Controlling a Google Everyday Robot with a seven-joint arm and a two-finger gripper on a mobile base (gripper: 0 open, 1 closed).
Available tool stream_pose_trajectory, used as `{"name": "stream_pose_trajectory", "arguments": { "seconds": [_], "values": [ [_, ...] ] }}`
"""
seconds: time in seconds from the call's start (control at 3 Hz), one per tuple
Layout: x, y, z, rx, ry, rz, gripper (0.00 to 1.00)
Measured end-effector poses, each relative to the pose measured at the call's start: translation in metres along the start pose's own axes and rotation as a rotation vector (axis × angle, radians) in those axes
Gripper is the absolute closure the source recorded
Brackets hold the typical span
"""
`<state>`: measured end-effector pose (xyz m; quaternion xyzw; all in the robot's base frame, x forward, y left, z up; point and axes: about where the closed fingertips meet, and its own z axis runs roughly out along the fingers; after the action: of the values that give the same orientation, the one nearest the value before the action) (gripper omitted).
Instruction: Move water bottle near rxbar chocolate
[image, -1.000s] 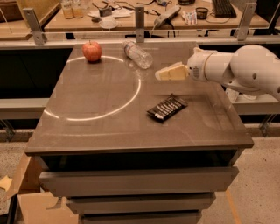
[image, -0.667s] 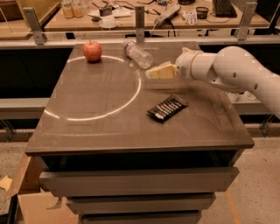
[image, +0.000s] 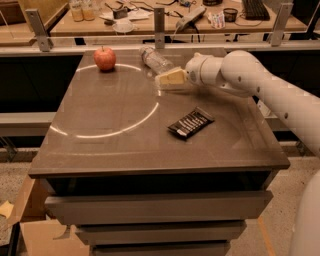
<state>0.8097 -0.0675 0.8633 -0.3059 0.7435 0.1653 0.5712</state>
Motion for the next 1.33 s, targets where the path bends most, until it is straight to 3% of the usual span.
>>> {"name": "stream_pose_trajectory", "arguments": {
  "seconds": [0.33, 0.67, 1.0, 1.33],
  "values": [
    [-0.003, -0.001, 0.023, -0.012, 0.010, -0.003, 0.00],
    [-0.008, 0.002, 0.037, -0.024, 0.034, -0.009, 0.15],
    [-0.013, 0.006, 0.043, -0.034, 0.059, -0.023, 0.38],
    [-0.017, 0.010, 0.045, -0.059, 0.078, -0.043, 0.69]
  ]
}}
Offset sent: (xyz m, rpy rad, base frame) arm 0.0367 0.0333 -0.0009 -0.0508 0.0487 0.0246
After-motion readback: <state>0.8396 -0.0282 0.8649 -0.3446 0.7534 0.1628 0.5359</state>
